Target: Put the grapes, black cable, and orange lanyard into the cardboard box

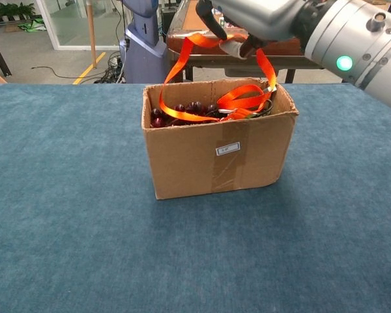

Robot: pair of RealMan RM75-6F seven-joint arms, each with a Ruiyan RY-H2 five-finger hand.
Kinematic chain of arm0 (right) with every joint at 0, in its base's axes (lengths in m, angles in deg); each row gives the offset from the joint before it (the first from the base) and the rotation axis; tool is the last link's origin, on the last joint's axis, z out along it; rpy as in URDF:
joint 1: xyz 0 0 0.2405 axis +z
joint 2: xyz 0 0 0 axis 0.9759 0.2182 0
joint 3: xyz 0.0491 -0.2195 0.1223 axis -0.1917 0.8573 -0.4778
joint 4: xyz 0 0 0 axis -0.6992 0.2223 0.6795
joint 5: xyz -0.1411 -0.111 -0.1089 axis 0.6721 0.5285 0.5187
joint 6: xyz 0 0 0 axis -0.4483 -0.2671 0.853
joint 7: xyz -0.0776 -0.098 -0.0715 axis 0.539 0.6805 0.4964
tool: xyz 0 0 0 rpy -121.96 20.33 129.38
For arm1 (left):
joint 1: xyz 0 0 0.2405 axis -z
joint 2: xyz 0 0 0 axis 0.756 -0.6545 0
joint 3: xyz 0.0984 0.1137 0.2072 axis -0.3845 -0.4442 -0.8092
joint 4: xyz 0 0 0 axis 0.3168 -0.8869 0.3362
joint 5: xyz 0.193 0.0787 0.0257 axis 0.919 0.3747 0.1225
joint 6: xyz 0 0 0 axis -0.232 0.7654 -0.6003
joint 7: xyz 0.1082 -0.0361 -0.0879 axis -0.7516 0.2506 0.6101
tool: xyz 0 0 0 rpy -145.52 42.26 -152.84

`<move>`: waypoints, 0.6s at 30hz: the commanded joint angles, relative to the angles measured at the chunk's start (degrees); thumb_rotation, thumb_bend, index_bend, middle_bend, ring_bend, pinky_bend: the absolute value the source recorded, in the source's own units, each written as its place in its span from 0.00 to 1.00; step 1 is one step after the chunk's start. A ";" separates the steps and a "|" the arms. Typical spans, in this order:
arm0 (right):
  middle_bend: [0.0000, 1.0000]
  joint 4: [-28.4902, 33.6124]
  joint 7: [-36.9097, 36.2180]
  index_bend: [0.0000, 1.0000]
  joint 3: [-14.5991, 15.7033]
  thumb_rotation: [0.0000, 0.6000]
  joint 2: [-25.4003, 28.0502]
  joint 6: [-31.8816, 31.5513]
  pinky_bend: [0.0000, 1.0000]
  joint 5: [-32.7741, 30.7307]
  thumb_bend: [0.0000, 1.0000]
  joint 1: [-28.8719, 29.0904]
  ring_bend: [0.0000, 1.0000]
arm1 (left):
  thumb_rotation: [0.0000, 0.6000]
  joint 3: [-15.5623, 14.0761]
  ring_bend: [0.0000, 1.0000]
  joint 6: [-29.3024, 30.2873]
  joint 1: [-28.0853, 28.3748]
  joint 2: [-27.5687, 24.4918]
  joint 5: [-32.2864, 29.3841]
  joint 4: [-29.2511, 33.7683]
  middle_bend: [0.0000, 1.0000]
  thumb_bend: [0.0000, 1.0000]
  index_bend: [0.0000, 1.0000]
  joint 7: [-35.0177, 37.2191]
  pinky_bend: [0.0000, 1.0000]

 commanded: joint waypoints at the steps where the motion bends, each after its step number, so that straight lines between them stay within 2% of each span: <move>1: 0.98 -0.25 -1.06 0.69 0.71 1.00 -0.29 0.84 1.00 -1.33 0.40 -0.29 0.96 | 1.00 -0.01 0.16 0.05 0.00 -0.02 0.05 0.05 0.18 0.01 0.34 -0.02 0.36; 3: 0.98 0.48 -1.81 0.62 0.90 1.00 -0.32 1.41 1.00 -2.38 0.35 -0.45 0.96 | 1.00 -0.02 0.16 0.12 -0.01 -0.06 0.11 0.12 0.18 0.01 0.34 0.03 0.36; 6: 0.98 2.04 -2.65 0.46 0.99 1.00 0.00 2.11 1.00 -3.65 0.19 -0.58 0.96 | 1.00 0.00 0.16 0.17 -0.01 -0.11 0.18 0.15 0.18 0.01 0.34 0.17 0.36; 8: 0.98 4.00 -3.34 0.34 1.28 1.00 0.55 2.23 1.00 -3.74 0.05 -0.70 0.96 | 1.00 -0.01 0.16 0.19 -0.02 -0.11 0.18 0.15 0.18 0.01 0.34 0.18 0.36; 9: 0.98 4.84 -3.38 0.31 1.42 1.00 0.88 2.17 1.00 -3.68 0.02 -0.79 0.96 | 1.00 -0.01 0.16 0.19 -0.02 -0.09 0.18 0.10 0.18 0.01 0.34 0.21 0.36; 11: 0.97 6.86 -3.24 0.20 1.76 1.00 1.78 2.06 1.00 -3.45 0.00 -1.00 0.96 | 1.00 -0.02 0.16 0.20 0.00 -0.08 0.23 0.07 0.18 0.01 0.34 0.22 0.36; 13: 0.97 8.99 -2.68 0.14 2.13 1.00 2.75 1.61 1.00 -2.96 0.00 -1.32 0.96 | 1.00 -0.02 0.16 0.17 0.02 -0.10 0.21 0.10 0.18 0.01 0.34 0.16 0.36; 18: 0.96 14.11 -1.02 0.11 3.24 1.00 5.37 -0.73 1.00 -1.13 0.00 -2.97 0.95 | 1.00 -0.06 0.16 0.61 -0.08 -0.27 0.59 0.55 0.18 0.01 0.34 0.08 0.36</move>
